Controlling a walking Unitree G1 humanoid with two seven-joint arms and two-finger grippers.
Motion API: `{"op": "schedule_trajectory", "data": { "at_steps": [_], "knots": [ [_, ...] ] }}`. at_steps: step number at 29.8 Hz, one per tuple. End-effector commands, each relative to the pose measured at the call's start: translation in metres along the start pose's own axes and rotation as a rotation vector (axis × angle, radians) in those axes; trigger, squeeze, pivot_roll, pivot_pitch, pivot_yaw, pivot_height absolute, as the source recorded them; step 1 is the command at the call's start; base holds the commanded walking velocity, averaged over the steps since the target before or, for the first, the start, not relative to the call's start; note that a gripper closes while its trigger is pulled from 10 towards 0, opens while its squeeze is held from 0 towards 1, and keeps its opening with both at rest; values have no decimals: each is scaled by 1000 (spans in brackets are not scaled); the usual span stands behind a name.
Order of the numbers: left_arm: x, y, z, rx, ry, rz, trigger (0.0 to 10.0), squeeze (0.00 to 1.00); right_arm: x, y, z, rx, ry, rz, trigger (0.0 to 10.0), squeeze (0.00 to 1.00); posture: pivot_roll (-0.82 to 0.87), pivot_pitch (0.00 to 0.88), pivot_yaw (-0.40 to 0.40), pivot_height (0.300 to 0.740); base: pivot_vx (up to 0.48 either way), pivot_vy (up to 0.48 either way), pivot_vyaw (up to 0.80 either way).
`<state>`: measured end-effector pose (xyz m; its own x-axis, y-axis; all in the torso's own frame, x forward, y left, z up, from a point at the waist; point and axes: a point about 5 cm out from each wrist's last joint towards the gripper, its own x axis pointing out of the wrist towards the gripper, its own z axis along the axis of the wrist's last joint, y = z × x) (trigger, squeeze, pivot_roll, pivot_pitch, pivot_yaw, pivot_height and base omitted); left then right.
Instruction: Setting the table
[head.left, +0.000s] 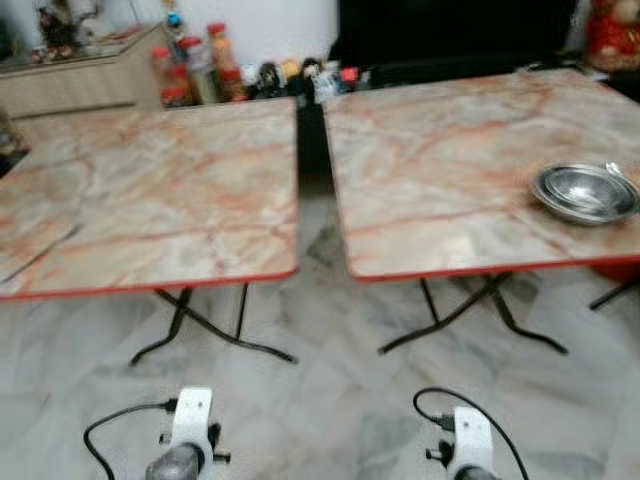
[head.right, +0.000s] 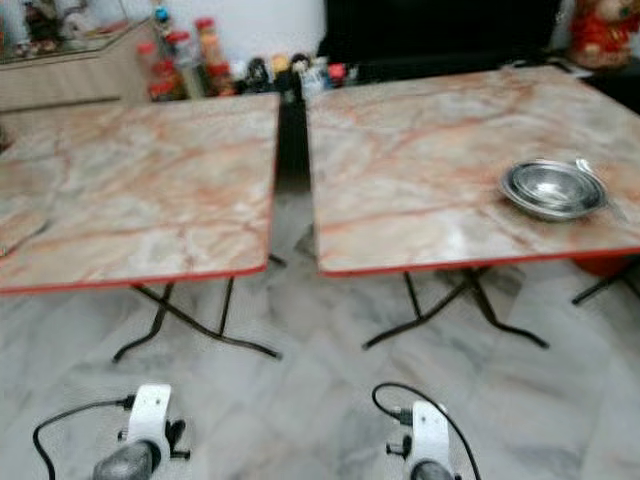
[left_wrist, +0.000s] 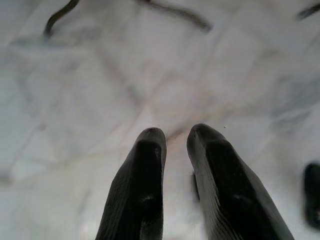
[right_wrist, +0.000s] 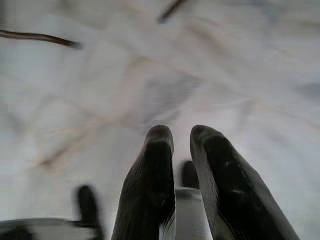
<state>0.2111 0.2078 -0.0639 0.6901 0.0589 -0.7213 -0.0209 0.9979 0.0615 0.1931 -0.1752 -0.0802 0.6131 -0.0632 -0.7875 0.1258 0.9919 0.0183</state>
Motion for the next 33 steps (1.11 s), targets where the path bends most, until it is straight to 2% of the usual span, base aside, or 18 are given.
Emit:
{"op": "schedule_trajectory", "data": {
  "at_steps": [1,33],
  "knots": [
    [0,1,1,5,1,4,10000,0,0,-1,1,-9,-3,1,10000,0,-82,0,99,728,0,330,0],
    [1,7,5,8,-4,17,10000,0,0,1,0,-3,-4,0,10000,0,-69,0,108,728,0,332,0]
  ]
}}
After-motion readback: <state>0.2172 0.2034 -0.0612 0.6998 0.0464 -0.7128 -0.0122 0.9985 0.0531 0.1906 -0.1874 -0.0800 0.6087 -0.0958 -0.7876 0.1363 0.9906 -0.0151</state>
